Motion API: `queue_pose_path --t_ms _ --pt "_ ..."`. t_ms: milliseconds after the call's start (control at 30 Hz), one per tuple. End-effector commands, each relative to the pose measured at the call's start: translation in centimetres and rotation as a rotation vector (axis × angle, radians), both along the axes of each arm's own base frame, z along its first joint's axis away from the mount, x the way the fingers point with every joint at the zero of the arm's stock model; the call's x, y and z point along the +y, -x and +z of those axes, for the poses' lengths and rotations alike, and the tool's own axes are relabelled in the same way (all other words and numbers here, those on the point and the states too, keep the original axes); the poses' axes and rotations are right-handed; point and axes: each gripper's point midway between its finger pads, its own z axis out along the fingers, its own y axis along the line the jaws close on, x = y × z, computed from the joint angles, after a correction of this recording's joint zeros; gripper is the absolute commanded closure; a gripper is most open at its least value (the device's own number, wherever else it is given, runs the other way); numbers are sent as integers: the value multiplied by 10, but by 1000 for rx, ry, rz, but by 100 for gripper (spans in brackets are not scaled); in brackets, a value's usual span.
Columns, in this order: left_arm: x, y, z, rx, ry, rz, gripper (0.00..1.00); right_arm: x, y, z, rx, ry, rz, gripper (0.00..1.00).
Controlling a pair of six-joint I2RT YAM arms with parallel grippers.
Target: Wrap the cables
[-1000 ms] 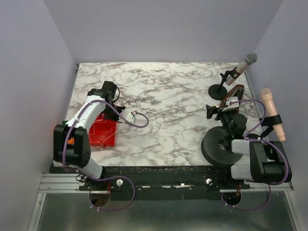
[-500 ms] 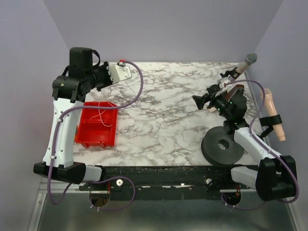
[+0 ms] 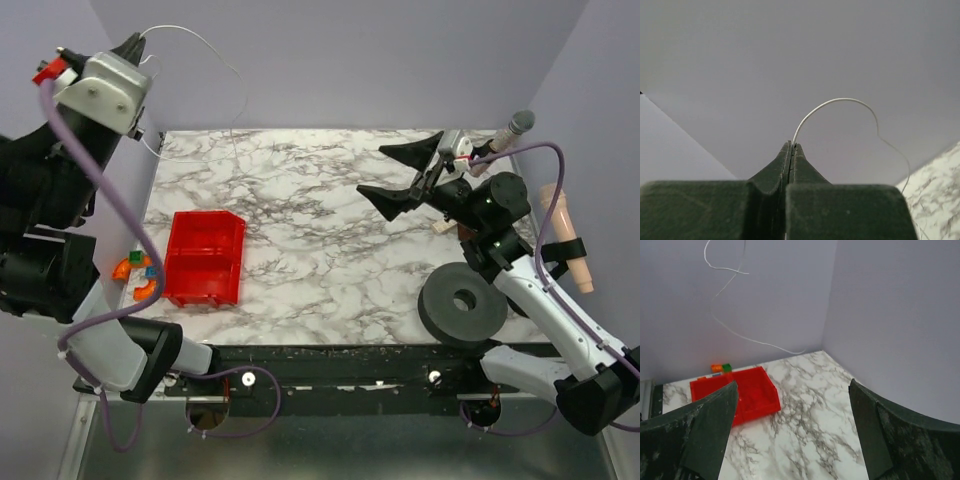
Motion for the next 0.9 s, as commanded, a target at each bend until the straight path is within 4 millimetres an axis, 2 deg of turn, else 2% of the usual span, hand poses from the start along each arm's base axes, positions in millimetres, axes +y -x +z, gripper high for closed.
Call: queue_pose_path --t_ms 0,133,267,400,533,600,667,733,767,867 --pt "-15 5 12 25 172 -117 100 7 33 40 -25 -72 96 1" --pt "-47 -5 -5 124 168 -293 100 13 52 60 -69 -112 144 1" --pt "-74 -36 -44 324 227 -411 100 18 59 63 -16 -121 177 1" --pt "-92 -79 -94 578 457 -459 100 20 79 62 9 -100 268 2" --pt "-99 -124 -155 766 604 -356 100 22 106 54 48 -73 385 4" --pt "-96 -138 -179 806 628 -261 100 33 121 49 85 -80 442 5" --pt "-95 -147 -198 846 647 -212 100 53 124 38 96 -88 456 5" --pt "-98 -148 -209 877 653 -206 100 80 110 16 140 -32 405 5" --pt "-101 -148 -213 889 649 -209 100 95 96 1 181 18 353 5" --pt "-101 -148 -217 899 652 -200 100 124 38 -40 306 190 113 8"
